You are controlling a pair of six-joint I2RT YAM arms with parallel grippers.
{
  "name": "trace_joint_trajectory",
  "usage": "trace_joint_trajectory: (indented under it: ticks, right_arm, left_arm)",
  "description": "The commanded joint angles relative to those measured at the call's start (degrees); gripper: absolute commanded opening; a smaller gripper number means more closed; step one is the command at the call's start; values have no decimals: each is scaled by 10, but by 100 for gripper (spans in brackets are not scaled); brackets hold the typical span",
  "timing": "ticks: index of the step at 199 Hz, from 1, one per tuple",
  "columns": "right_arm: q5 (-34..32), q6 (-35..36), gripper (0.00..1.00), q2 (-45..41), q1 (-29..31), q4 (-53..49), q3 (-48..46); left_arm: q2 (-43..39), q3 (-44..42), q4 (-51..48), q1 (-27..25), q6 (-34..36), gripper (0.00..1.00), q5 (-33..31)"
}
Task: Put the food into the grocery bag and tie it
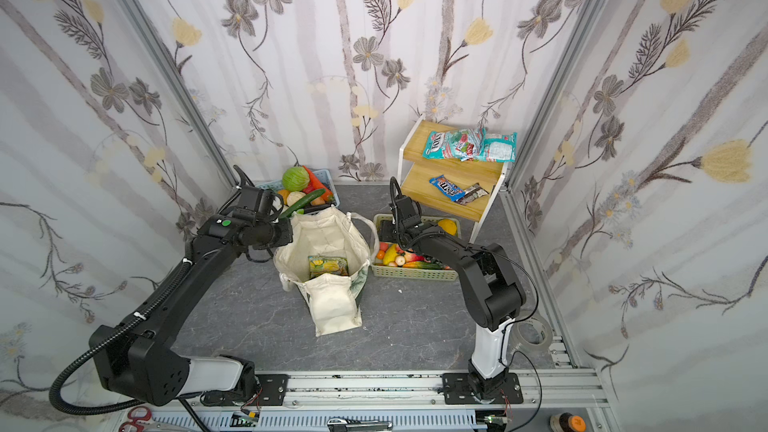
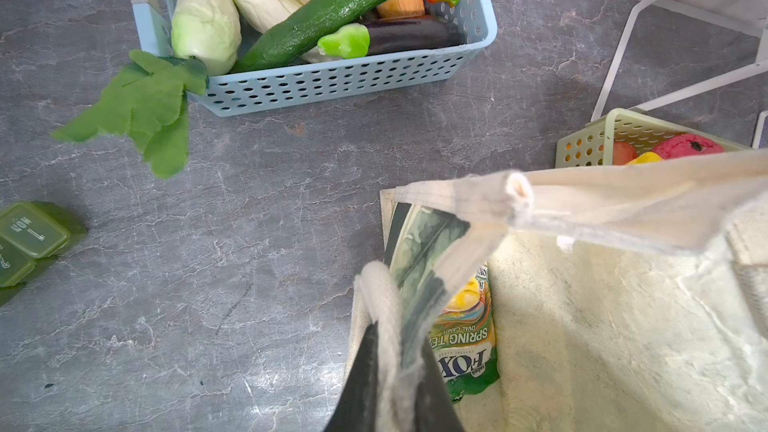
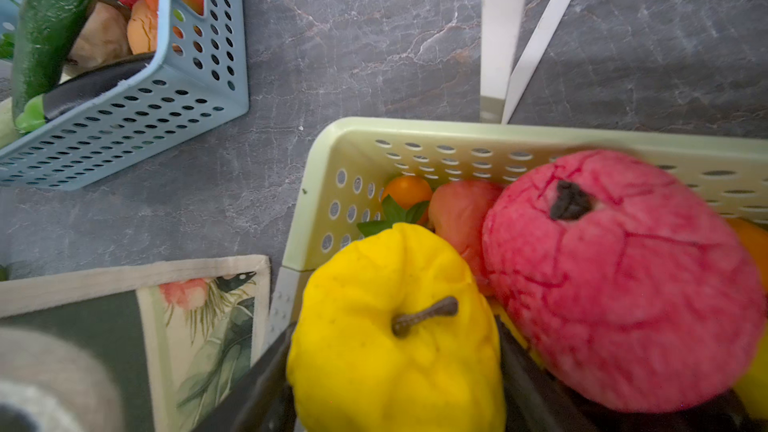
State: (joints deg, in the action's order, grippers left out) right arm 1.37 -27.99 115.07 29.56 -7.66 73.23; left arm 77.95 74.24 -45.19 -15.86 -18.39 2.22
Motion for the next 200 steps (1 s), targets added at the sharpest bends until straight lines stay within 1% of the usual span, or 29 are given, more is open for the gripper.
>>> trace_joint_trajectory:
  ticks: [1, 56, 85, 200]
  right_arm:
    - [0, -1, 66, -18, 1, 15, -4]
    - [4, 0, 66, -47, 0, 12, -13]
    - [19, 0, 66, -61, 0, 13, -16]
    - [36, 0, 66, -145, 1, 10, -26]
  left_arm:
    - [2, -2, 3, 0, 0, 4, 2]
    - [3, -9, 9, 0, -2, 4, 6]
    - [4, -11, 11, 0, -2, 4, 8]
    - [2, -16, 18, 0, -8, 4, 13]
